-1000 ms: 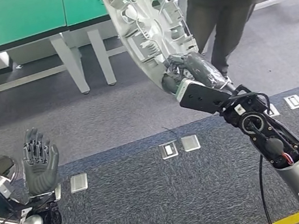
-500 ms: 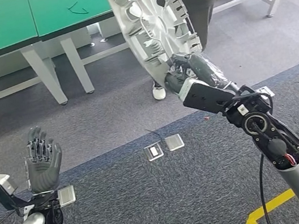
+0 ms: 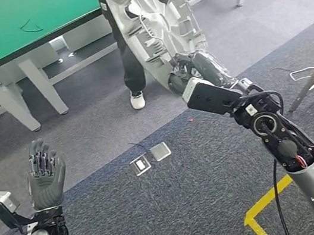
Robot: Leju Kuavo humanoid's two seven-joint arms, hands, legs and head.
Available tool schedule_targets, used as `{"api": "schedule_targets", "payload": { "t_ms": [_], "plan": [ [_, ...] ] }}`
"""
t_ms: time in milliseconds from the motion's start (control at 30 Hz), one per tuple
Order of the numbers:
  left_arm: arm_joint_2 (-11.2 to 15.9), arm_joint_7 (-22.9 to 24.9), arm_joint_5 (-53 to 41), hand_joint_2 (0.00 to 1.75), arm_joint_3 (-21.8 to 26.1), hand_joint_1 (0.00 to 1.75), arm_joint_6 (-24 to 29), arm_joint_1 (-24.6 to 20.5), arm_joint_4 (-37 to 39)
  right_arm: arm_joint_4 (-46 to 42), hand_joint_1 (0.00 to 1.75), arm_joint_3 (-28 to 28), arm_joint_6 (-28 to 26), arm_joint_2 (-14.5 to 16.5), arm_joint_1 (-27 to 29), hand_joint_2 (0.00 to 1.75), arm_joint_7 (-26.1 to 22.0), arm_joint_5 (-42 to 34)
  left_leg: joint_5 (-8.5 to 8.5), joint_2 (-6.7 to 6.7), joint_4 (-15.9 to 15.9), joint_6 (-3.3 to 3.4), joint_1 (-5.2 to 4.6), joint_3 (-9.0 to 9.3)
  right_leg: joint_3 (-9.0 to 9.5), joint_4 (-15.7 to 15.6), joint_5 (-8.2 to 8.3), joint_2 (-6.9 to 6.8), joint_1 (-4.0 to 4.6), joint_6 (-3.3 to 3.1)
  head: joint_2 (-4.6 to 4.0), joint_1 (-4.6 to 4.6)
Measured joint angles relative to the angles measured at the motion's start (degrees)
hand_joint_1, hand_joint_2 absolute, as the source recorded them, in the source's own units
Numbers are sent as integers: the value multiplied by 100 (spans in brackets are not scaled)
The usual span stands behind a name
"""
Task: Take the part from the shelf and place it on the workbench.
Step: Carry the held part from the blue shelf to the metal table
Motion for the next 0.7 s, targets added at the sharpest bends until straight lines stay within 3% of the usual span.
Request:
{"api": "schedule_targets", "payload": {
  "t_ms": [33, 67, 133, 167, 233, 300, 367, 433, 500, 533, 567, 633, 700],
  "plan": [
    [-2, -5, 9, 175, 0, 0, 18, 10, 2, -1, 175, -2, 20, -1, -38, 175, 23, -40, 88, -19, -19, 33, -9, -27, 0, 0, 5, 84, 13, -7, 0, -4],
    [-5, -10, 19, 175, 0, 0, 36, 10, 3, -2, 175, -7, 38, -4, -75, 175, 52, -87, 273, -50, -278, 74, -24, 66, 2, 0, 12, 169, 21, -9, 0, -7],
    [-17, -13, 23, 175, 0, 0, 56, -25, 4, -26, 175, -32, 54, -18, -108, 175, 126, -162, 691, -249, -1155, 168, -59, 455, -1, -2, 27, 319, 21, -3, 0, -14],
    [-25, -4, 15, 175, 0, 0, 56, -46, 4, -51, 175, -56, 51, -28, -93, 175, 163, -182, 822, -336, -1502, 198, -74, 619, -7, -6, 36, 381, 15, 10, 0, -13],
    [-47, 33, 0, 175, 0, 0, 67, -73, 3, -118, 175, -119, 36, -44, -5, 175, 215, -196, 882, -392, -1774, 227, -104, 755, -27, -22, 56, 488, -10, 50, 0, -16],
    [-78, 74, -3, 175, 0, 0, 88, -77, 1, -194, 175, -178, 27, -73, 102, 175, 235, -204, 920, -236, -1859, 249, -104, 793, -46, -45, 73, 537, -22, 101, 0, -20],
    [-107, 93, -1, 175, 0, 0, 95, -75, -1, -258, 175, -224, 27, -108, 169, 175, 245, -208, 974, -84, -1996, 285, -78, 855, -154, 165, -85, 276, 10, 141, 0, 6],
    [-128, 107, -1, 175, -2, 0, 58, -64, 3, -295, 175, -265, 22, -126, 212, 175, 251, -194, 993, 57, -2054, 303, -71, 886, -455, 847, -462, -74, 15, 184, 0, 41],
    [-143, 117, -3, 175, -4, 0, 6, -56, 20, -320, 175, -310, 5, -141, 276, 175, 256, -176, 983, 199, -2049, 294, -58, 887, -740, 1492, -702, -196, -33, 249, 0, 63],
    [-147, 120, -4, 175, -5, 0, -12, -58, 33, -327, 175, -331, -5, -152, 311, 175, 257, -172, 972, 266, -2040, 279, -44, 888, -753, 1541, -671, -226, -62, 285, 0, 73],
    [-149, 127, -4, 175, -6, 0, -26, -64, 45, -331, 175, -350, -13, -162, 341, 175, 257, -171, 955, 335, -2019, 253, -24, 889, -649, 1354, -539, -264, -91, 326, 0, 87],
    [-144, 168, -10, 175, -7, 0, -51, -90, 63, -331, 175, -372, -25, -170, 375, 175, 250, -168, 889, 463, -1931, 168, 1, 880, -224, 565, -188, -461, -121, 410, 0, 126],
    [-129, 226, -20, 175, -8, 0, -81, -121, 70, -340, 175, -389, -50, -170, 397, 175, 234, -161, 823, 566, -1818, 83, -18, 858, 27, 65, -35, -578, -118, 387, 0, 154]
  ]
}}
